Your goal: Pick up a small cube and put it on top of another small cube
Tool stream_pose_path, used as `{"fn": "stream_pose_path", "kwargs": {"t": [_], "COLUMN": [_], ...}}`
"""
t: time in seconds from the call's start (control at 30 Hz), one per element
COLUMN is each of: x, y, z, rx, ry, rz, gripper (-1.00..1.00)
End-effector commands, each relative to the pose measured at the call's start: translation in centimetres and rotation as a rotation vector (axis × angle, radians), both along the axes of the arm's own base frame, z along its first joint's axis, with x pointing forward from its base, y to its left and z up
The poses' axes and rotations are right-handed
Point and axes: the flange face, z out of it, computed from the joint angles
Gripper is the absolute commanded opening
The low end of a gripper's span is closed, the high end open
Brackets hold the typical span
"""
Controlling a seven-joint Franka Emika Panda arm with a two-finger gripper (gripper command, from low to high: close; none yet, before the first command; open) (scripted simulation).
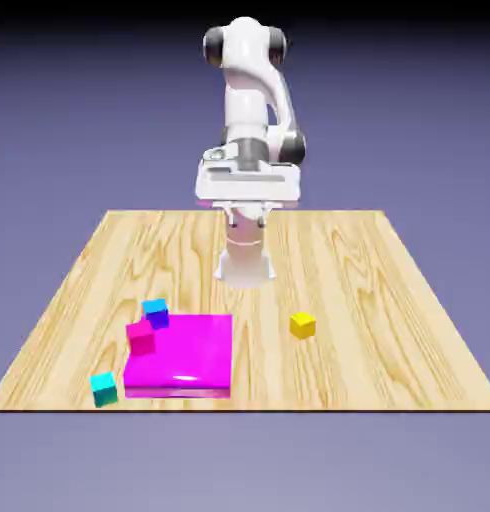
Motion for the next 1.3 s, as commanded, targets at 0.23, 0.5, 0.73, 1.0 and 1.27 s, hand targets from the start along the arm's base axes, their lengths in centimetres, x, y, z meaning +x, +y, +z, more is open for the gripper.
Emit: {"fn": "stream_pose_path", "kwargs": {"t": [0.23, 0.5, 0.73, 1.0, 1.27], "x": [-2.6, -9.2, -10.0, -9.2, -0.1], "y": [9.3, 14.0, 13.6, 14.0, 5.4], "z": [-14.9, -25.5, -31.5, -25.9, -21.6], "rx": [-0.098, -0.241, -0.241, -0.241, -0.068], "ry": [0.504, 0.868, 0.868, 0.868, 0.893], "rz": [0.238, 0.4, 0.4, 0.4, 0.042], "gripper": [0.0, 0.0, 0.0, -1.0, -1.0]}}
